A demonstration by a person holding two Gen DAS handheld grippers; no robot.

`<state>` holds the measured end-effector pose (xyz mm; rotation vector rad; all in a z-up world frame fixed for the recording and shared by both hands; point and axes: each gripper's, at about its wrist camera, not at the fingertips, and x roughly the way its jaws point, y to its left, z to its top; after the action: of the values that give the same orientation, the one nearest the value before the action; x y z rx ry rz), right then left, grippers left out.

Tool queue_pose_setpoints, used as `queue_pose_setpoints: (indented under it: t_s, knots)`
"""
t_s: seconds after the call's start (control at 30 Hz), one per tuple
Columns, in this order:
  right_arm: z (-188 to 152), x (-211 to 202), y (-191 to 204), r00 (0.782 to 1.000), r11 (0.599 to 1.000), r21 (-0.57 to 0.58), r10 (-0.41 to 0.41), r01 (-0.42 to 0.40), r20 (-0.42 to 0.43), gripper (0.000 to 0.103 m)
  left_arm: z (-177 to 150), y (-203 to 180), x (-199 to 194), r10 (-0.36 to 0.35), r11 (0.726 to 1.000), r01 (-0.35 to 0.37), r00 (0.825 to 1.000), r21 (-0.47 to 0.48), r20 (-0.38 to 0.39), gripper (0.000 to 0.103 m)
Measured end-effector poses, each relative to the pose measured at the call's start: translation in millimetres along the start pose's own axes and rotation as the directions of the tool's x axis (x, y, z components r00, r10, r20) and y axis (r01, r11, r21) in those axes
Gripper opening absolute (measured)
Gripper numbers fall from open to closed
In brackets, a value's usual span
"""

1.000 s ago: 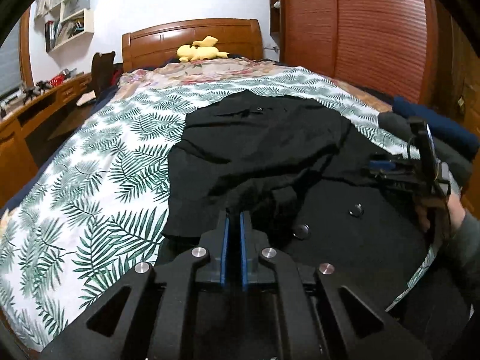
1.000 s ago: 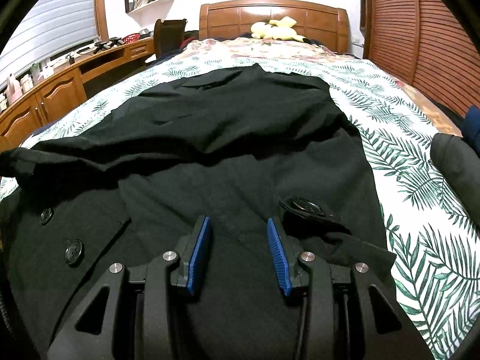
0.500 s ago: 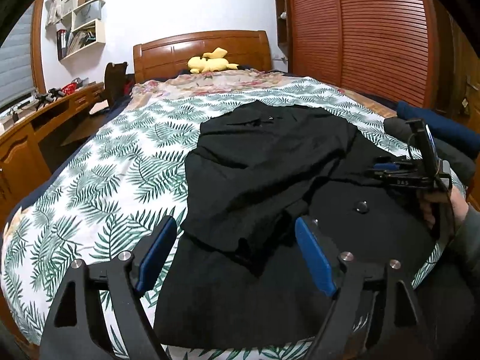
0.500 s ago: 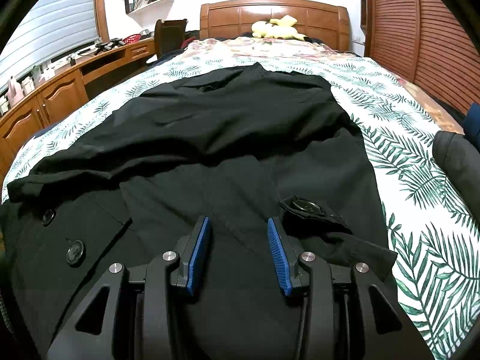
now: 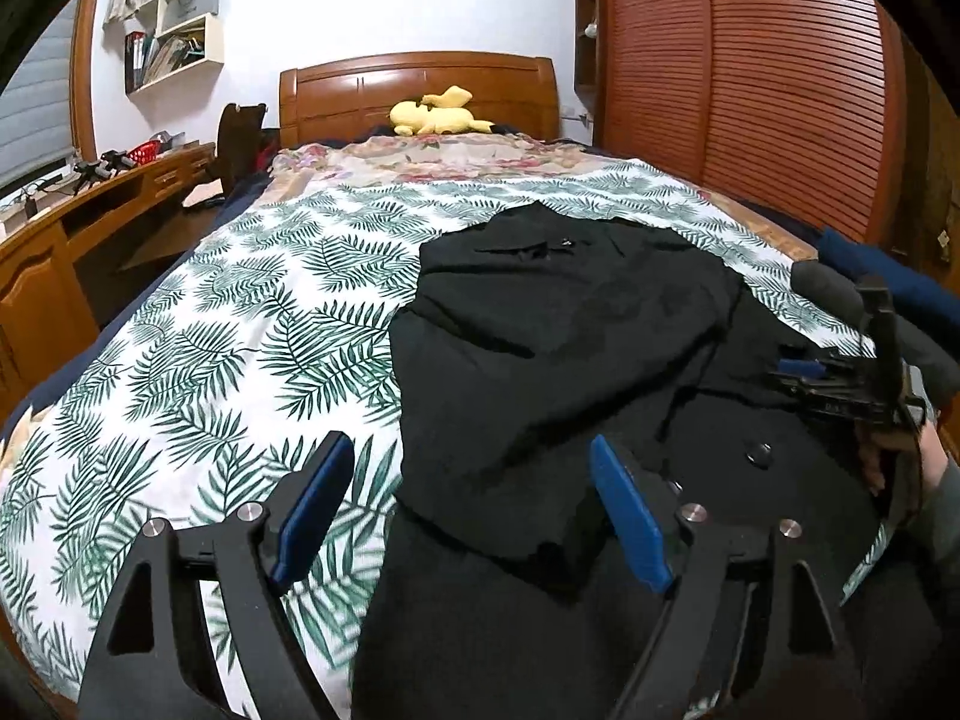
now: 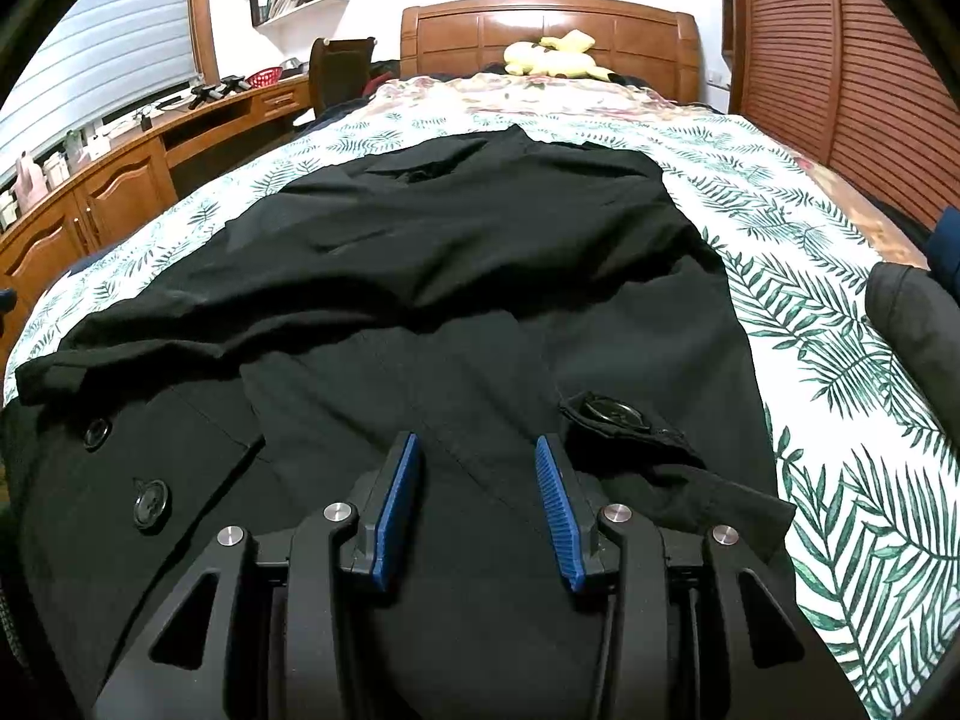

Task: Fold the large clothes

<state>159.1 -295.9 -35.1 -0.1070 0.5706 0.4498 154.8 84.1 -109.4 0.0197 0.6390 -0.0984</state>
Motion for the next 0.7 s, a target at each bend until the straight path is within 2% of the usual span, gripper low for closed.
queue_pose_setpoints:
  t_s: [0.17,0.33,0.63,0.7]
  knots:
    - [-0.1,0.1,-0.3,1.0,1.0,0.002,0.003,-0.003,-0.001,0.042,-10.2,1.5,29.0,0.021,1.0,-0.02,0.994,0.013,-0.111,0.082]
    - [0.2,0.7,-0.1,1.0,1.0,0.006,0.006,-0.006,-0.004,0.043,-32.5,0.3,45.6,0.053,0.998,-0.045,0.976,0.044,-0.212,0.082]
    - [2.1,1.5,1.0,1.0,1.0,0.006,0.007,-0.007,-0.021,0.045,-42.5,14.4,29.6,0.031,0.999,-0.036,0.974,-0.019,-0.224,0.082]
    - [4.6,-0.7,-0.7,0.999,1.0,0.011,0.013,-0.013,-0.029,0.046,-43.0,19.4,21.0,0.026,0.999,-0.034,0.977,-0.03,-0.213,0.077]
